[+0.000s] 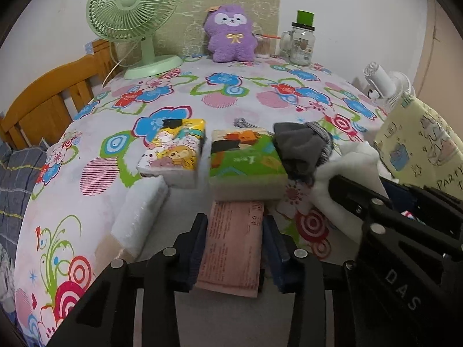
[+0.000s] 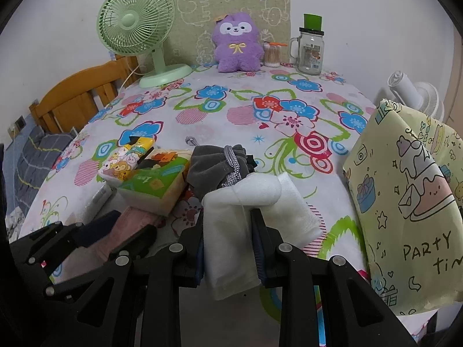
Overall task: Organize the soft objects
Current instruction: 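Grasp the pink paper packet with the left gripper while the right holds the towel, then lift the towel and pink packet and carry both toward the box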
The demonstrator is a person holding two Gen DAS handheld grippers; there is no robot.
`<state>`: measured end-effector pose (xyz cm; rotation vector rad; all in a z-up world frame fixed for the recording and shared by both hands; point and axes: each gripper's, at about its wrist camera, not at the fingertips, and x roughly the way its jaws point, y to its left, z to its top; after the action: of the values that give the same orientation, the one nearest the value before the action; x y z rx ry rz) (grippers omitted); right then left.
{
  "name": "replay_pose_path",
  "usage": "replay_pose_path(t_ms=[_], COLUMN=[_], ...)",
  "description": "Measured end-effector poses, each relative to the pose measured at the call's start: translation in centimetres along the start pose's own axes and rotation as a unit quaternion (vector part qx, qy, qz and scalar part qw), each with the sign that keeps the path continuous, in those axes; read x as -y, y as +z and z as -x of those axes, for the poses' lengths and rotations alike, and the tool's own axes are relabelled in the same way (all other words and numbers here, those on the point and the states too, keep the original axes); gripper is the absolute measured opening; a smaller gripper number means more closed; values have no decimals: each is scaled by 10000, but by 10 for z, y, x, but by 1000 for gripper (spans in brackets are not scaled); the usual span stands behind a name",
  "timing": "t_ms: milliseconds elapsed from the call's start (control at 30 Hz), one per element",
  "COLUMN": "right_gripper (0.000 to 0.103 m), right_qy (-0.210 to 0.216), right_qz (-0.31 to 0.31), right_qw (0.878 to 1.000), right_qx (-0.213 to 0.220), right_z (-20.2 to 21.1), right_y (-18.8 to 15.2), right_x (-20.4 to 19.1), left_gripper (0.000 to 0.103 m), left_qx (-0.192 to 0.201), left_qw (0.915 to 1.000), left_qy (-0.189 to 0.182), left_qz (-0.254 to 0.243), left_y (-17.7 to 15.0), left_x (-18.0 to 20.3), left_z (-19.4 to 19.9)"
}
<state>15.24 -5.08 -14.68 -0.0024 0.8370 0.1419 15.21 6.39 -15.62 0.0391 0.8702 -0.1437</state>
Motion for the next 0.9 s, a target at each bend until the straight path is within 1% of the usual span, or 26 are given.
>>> replay_pose_path(t_ms=[200,333,733,900], right_gripper=[30,30,30,30], right_qy=[40,71,158,199], right_qz=[-5,-27,-91,-129], right_qw=[10000,9999,9988,9982], right_qx=[70,142,461,549], right_z=[10,20,54,66], right_y=[-4,-7,-7,-3], right_x=[3,6,16,18], left_gripper=[38,38,38,38], left_qx=[-59,30,339,485], left_qw=[9998,9996,9991,9986], left_qy=[-203,-267,-244,-192], left_qz=[27,65,31,-84], left_y=[-5,-7,-6,-2], left_x=[11,20,39,47], left_z=[7,17,48,64])
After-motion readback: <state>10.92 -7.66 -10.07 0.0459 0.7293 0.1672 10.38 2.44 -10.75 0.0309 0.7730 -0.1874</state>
